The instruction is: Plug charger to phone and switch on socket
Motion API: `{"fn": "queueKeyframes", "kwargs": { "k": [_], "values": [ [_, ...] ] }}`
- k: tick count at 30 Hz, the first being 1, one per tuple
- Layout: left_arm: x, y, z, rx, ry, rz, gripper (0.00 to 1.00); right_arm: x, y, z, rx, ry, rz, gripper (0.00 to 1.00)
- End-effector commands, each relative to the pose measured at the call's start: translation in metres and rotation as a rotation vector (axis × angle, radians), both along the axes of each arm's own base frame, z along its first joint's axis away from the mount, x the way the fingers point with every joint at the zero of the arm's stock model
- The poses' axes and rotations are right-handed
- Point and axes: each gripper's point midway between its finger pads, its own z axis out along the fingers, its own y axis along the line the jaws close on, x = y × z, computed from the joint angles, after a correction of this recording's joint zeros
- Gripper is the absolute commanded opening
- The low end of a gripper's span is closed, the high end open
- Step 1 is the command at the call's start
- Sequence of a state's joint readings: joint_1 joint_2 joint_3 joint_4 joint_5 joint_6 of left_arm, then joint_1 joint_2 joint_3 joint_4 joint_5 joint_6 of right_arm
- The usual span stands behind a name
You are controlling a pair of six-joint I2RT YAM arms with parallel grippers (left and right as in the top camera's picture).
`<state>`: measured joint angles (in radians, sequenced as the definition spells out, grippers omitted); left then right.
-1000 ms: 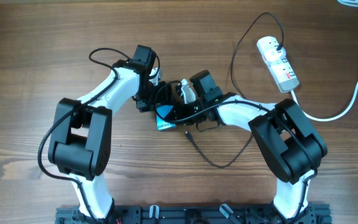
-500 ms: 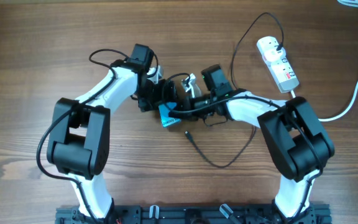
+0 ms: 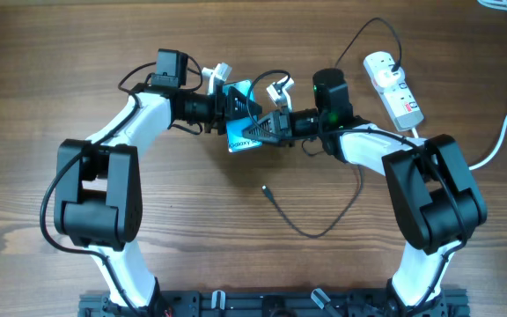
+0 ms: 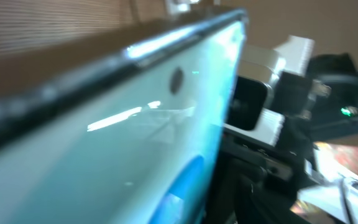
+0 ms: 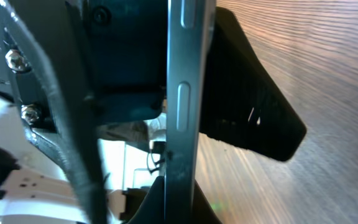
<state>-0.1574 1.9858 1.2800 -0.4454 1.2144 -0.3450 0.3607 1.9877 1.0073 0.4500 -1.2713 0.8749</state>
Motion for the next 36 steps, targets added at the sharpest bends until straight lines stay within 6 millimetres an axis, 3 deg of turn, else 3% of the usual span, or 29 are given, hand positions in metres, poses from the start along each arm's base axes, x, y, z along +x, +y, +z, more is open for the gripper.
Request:
{"fn": "queueKeyframes", "kwargs": {
  "k": [1,6,10,14,16,19,30,36],
  "values": [
    [-0.017,-0.013,0.032,-0.189,0.000,-0.103,0.57,-0.019,0.006,0.032,0.078,0.003,0.119,0.04],
    [-0.022,-0.014,0.055,-0.311,-0.048,-0.168,0.54,-0.019,0.006,0.032,0.071,0.048,0.114,0.04],
    [-0.019,-0.013,0.058,-0.323,-0.092,-0.175,0.52,-0.019,0.006,0.032,0.070,0.053,0.114,0.04],
    [-0.014,-0.010,0.060,-0.326,-0.129,-0.172,0.35,-0.020,0.006,0.032,0.071,0.050,0.115,0.04],
    [-0.014,-0.009,0.060,-0.325,-0.129,-0.170,0.33,-0.020,0.006,0.032,0.071,0.049,0.115,0.04],
    [-0.014,-0.009,0.060,-0.326,-0.129,-0.170,0.40,-0.019,0.001,0.033,0.080,0.044,0.121,0.04],
    [-0.013,-0.008,0.060,-0.325,-0.130,-0.166,0.48,-0.014,-0.009,0.035,0.090,0.043,0.115,0.04],
    [-0.003,0.010,0.060,-0.322,-0.132,-0.119,0.51,-0.013,-0.010,0.035,0.092,0.024,0.111,0.04]
  ]
}}
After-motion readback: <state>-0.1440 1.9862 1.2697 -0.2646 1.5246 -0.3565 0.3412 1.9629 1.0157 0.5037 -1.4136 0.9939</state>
